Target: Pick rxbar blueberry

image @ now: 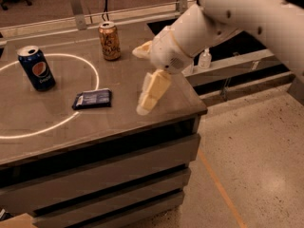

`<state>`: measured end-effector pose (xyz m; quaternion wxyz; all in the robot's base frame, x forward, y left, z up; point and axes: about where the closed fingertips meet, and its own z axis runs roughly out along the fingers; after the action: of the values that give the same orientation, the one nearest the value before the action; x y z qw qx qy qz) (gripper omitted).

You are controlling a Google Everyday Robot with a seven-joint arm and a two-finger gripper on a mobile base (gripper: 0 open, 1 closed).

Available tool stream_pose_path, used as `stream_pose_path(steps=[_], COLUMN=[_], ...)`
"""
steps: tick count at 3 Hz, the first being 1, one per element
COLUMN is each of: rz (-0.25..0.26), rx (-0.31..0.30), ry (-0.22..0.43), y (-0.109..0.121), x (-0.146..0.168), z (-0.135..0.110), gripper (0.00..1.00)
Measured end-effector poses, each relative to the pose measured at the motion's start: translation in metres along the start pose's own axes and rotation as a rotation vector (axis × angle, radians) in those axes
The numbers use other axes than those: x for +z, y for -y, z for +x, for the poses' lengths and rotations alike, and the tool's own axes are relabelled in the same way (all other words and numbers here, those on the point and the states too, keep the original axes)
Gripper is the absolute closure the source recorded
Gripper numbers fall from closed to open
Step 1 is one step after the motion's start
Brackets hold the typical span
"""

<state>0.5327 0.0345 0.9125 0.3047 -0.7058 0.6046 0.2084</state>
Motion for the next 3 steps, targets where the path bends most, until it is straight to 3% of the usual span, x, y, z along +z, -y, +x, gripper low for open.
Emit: stream_pose_path(steps=[1,3], rz=[-0.017,-0.079], rx=[0.012,0.004], ry=[0.032,0.013], y=[0.009,0.029], x=[0.032,0.086], z=[-0.004,-0.026], gripper=[0.00,0.00])
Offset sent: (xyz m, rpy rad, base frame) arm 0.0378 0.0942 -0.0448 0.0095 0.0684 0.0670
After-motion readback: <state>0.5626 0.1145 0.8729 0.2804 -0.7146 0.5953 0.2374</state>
